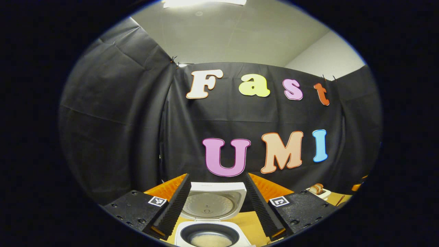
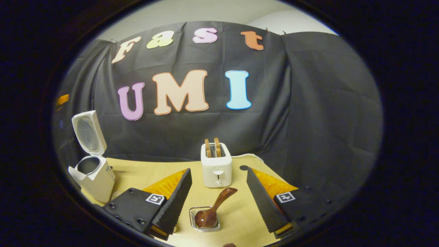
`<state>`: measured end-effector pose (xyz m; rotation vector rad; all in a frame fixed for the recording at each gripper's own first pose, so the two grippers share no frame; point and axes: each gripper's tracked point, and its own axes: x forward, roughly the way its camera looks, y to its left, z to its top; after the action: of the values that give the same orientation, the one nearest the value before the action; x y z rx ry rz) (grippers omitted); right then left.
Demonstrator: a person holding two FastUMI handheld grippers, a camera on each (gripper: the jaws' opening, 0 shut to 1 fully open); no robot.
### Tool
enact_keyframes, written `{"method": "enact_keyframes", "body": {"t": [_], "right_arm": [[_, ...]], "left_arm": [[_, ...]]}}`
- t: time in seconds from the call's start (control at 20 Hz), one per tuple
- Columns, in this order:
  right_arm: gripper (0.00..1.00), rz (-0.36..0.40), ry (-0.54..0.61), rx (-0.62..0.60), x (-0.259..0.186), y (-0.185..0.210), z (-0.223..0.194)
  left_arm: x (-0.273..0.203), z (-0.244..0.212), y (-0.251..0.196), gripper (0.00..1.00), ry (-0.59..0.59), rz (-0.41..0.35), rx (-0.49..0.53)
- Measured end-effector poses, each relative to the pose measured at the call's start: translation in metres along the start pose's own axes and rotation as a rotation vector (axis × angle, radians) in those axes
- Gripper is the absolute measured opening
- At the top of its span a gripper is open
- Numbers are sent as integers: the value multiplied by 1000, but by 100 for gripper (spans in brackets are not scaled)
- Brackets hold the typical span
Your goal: Close the left gripper, press the button to open the rice cooker; take a wooden spoon from the chopstick holder with the right hand, scoop a spoonful of rice and pour it into the rice cooker, then put the wooden spoon back into the chopstick holder.
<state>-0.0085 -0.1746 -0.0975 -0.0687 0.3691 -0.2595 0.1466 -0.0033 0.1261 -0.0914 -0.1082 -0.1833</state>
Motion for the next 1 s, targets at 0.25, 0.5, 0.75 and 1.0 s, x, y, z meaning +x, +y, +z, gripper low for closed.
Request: {"method": "enact_keyframes", "body": {"t": [0.25,0.5,0.75,1.0], "right_arm": [[99,-10,-17,-21,-15,17,3],[99,-24,-10,-28,-27,29,2],[99,-54,-10,-58,-39,32,0],[100,-76,-3,-61,-45,28,-2]], "left_arm": [[53,-2,17,89,31,-17,9],[107,4,25,89,16,-47,-54],[154,-30,33,89,110,-52,1],[184,-59,29,89,161,-60,49]]}}
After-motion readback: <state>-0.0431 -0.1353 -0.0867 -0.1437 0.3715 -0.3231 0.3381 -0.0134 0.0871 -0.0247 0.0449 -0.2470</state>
